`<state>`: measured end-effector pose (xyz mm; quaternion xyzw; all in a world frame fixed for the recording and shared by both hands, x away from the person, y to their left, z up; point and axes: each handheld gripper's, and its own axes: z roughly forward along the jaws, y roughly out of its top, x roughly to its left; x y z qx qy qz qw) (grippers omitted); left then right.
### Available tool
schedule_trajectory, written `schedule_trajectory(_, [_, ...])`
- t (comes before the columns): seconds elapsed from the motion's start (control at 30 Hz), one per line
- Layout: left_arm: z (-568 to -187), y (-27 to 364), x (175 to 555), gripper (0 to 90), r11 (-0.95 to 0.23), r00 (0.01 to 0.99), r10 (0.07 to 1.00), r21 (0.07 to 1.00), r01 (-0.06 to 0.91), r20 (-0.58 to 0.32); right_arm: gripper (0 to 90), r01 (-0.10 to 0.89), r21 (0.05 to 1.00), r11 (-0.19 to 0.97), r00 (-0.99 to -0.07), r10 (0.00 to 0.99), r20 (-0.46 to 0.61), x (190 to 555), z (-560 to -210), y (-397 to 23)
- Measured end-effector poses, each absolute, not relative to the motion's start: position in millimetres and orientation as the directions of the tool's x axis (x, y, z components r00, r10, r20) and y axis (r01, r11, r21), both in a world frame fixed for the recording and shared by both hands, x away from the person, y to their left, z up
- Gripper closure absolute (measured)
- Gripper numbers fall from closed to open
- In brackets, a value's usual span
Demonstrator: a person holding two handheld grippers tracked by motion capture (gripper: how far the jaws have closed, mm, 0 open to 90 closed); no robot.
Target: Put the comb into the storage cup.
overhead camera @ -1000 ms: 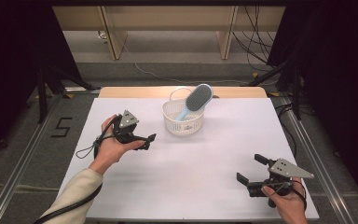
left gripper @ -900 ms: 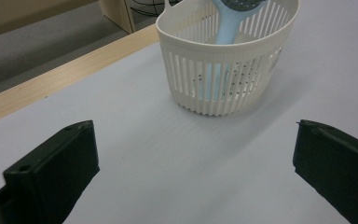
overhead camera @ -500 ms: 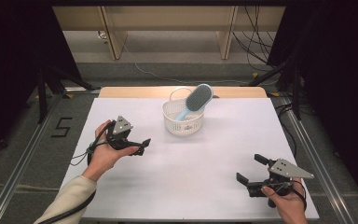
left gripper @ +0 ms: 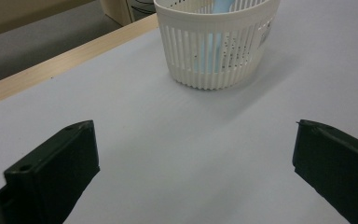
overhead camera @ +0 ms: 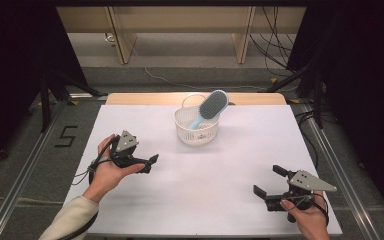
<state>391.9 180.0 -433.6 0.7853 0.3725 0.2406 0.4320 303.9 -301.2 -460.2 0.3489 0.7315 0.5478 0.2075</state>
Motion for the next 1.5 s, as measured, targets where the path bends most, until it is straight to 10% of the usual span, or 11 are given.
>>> schedule_trajectory(1.5, [-452,191,348,0.2,-0.364,0.628,0.775,0.864,0.349,0.073,0.2,0.283,0.946,0.159,-0.671,0.737,0.077,303,-460,-300])
